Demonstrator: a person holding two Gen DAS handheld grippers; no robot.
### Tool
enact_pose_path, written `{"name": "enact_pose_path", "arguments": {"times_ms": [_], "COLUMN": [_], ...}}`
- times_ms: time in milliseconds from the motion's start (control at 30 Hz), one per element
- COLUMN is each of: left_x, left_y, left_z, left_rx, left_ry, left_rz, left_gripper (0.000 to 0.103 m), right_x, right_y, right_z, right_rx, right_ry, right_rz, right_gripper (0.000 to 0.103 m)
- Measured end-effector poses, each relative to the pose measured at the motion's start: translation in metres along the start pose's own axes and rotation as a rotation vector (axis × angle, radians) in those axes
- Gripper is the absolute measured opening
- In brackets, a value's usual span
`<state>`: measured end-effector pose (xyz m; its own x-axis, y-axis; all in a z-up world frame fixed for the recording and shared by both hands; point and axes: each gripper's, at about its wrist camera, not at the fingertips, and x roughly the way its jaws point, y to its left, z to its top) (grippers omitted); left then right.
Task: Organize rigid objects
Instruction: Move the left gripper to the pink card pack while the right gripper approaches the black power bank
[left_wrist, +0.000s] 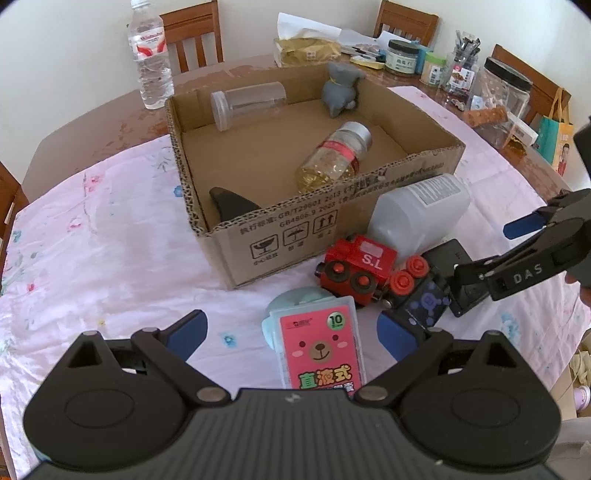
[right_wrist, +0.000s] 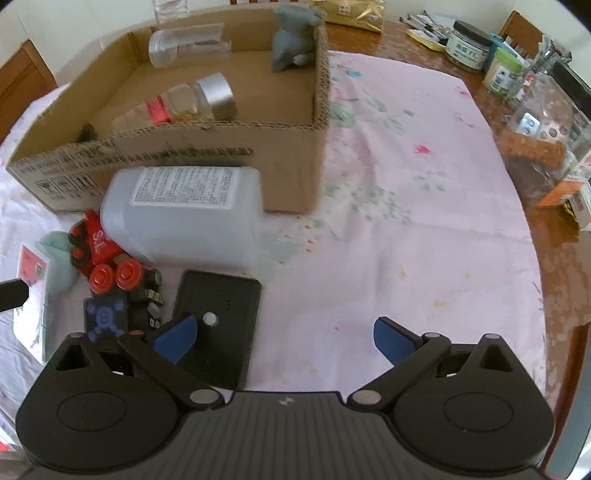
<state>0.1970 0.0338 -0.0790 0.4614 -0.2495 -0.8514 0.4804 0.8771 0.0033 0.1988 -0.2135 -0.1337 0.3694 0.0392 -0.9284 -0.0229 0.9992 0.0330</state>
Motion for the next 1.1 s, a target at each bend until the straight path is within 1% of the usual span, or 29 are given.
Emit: {"name": "enact_pose_path", "arguments": {"times_ms": [100,200,300,400,533,600,667,900,1100], "left_x": [0.002,0.006,0.009,0.011,0.014,0.015,0.018,0.029,0.022], "left_y": [-0.003,-0.006,-0.009,-0.009,-0.008,-0.008,-0.008,-0.003,0.014], "left_z": [0.001,0.000,-0.001,-0.002,-0.007,-0.010,-0.014,-0.031,-0.047], "left_rx": [0.001,0.004,0.007,0.003,-0.001,-0.004,-0.007,-0.021,-0.070], "left_ry": [0.005,0.013,0.020,0.028,0.042,0.051,0.062,0.121,0.136], "left_rz": [-0.004,-0.008,-0.008,-0.007,0.001,0.000,-0.005,0.024,0.055], "left_gripper": [0.098,0.098,0.098,0.098,0.098,0.098,0.098,0.098,0.098], "right_x": [-0.003,-0.002,0.006,0.008,0.006,0.006,0.004,0.002,0.005], "right_y": [0.001,0.012,0.026,0.034,0.025,0.014,0.009,0.012,0.009], "right_z": [0.000,-0.002,-0.004,-0.006,-0.007,-0.008,-0.010,-0.013,-0.014], "right_rx": [-0.003,-0.035,-0.079,-0.115,-0.108,-0.073,-0.075,-0.081,-0.083], "right_ry": [-0.007,0.004,0.014,-0.009,-0.027,-0.026,-0.032,-0.038,-0.055], "right_rz": [0.028,0.063,0.035,-0.001,-0.022,-0.010,-0.012,-0.010,-0.007], "right_gripper": [0.103,0.103,0.103,0.103,0.103,0.103,0.103,0.103,0.103]}}
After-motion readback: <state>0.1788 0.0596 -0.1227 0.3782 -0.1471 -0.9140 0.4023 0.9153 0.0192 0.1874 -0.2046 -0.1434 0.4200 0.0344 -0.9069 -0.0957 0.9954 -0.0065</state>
